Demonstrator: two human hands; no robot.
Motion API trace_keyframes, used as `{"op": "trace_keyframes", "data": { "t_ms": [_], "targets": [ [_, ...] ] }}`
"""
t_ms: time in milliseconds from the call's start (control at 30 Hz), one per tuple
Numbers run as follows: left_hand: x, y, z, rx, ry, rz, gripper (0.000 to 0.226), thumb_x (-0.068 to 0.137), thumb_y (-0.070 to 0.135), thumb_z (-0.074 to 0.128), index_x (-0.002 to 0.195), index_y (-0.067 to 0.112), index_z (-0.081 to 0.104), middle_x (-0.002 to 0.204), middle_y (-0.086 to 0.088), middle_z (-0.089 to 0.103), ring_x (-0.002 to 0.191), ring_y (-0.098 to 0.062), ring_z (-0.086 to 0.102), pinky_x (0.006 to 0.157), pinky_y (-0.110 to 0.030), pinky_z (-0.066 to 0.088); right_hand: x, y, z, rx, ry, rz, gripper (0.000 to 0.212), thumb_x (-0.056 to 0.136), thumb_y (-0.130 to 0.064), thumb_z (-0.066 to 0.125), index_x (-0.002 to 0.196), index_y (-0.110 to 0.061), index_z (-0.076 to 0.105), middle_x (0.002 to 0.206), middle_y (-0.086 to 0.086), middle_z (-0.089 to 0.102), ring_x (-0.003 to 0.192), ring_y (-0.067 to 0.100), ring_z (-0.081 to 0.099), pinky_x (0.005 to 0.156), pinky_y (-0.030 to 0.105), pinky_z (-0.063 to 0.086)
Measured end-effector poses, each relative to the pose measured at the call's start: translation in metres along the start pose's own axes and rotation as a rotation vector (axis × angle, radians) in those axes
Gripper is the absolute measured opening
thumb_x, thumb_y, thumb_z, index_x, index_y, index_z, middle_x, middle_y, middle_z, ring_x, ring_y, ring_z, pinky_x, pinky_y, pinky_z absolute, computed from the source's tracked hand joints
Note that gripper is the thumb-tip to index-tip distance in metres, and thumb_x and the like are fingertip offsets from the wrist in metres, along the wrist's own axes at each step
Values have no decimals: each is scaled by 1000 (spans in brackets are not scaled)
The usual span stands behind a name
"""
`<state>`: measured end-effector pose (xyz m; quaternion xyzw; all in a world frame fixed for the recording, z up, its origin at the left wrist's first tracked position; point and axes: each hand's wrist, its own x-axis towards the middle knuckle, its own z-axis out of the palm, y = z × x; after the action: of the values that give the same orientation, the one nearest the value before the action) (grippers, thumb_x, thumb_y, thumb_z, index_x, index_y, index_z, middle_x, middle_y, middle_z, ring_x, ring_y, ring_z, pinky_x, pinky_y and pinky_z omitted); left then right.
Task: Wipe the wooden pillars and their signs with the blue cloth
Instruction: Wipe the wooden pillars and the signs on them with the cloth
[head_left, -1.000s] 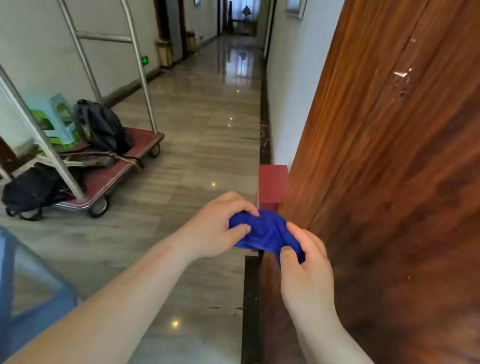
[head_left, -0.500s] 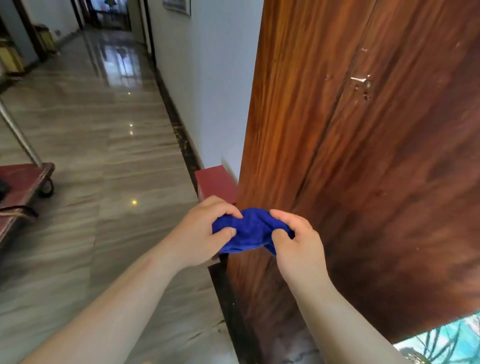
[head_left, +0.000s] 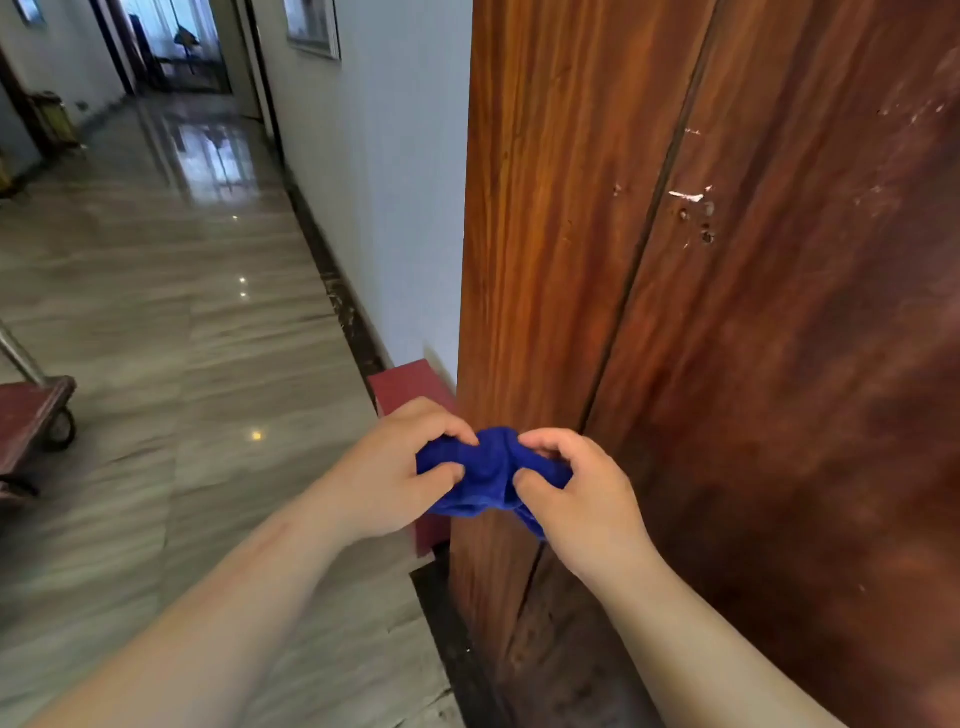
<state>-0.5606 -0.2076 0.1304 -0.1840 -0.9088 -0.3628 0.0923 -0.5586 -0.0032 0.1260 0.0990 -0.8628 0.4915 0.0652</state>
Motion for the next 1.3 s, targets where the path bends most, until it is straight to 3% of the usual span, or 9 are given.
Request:
{"op": "trace_keyframes", "data": {
  "t_ms": [100,233,333,533,667,733,833,1000,1300],
  "targets": [
    [4,-15,1,-7,-45,-19,28,77,20,61,99,37,60,105,13,56,99,-1,53,87,-17,38,6,9,8,5,-46,23,30,73,-18,60,97,-34,65,100,-17,62,89,-8,57,73,7,44],
    [25,-36,5,-34,-72,24,28,75,19,62,98,35,61,101,19,56,98,0,53,84,-12,37,25,11,18,13,-42,69,32,71,-17,60,97,-34,64,97,-12,65,86,0,61,79,24,51],
    [47,-56,4,-39,-116,56,26,74,26,58,97,39,57,99,25,53,97,1,53,82,-14,39,47,9,28,-97,-58,52,35,72,-18,60,102,-36,60,95,-13,61,85,-3,57,74,13,45],
    [101,-106,-30,-55,-206,246,25,75,31,56,94,46,55,99,27,50,96,3,54,78,-7,36,90,-27,52,-297,-54,135,56,70,-22,58,126,-28,55,98,-12,58,90,2,55,79,13,42],
    [136,-107,-62,-134,-255,442,25,77,31,54,96,47,56,101,27,50,97,1,55,82,-8,37,106,-73,38,-514,-93,104,49,69,-25,52,117,-25,58,92,-8,56,85,5,53,79,24,47],
    [155,-93,-78,-171,-222,549,23,78,31,54,96,46,56,101,27,50,97,0,56,82,-9,39,107,-102,20,-587,-61,72,49,68,-28,50,116,-33,57,94,-13,54,86,2,53,78,21,46],
    [187,-54,-105,-226,-108,721,21,79,30,54,97,42,56,102,26,50,99,-2,55,84,-8,38,108,-147,-17,-714,140,-42,48,71,-28,47,117,-38,57,99,-16,54,93,-1,52,83,14,41],
    [230,18,-140,-257,120,939,22,81,27,59,102,34,57,103,20,50,99,-4,53,84,-10,40,106,-209,-69,-838,529,-255,44,80,-5,56,115,-30,64,101,-12,55,97,-1,53,84,6,35],
    [280,136,-213,-262,525,1318,26,84,25,61,109,22,53,104,4,52,98,-11,51,81,-24,44,105,-302,-154,-1253,923,-733,39,81,-5,47,108,-20,71,107,5,55,94,20,56,75,22,43]
  ]
}}
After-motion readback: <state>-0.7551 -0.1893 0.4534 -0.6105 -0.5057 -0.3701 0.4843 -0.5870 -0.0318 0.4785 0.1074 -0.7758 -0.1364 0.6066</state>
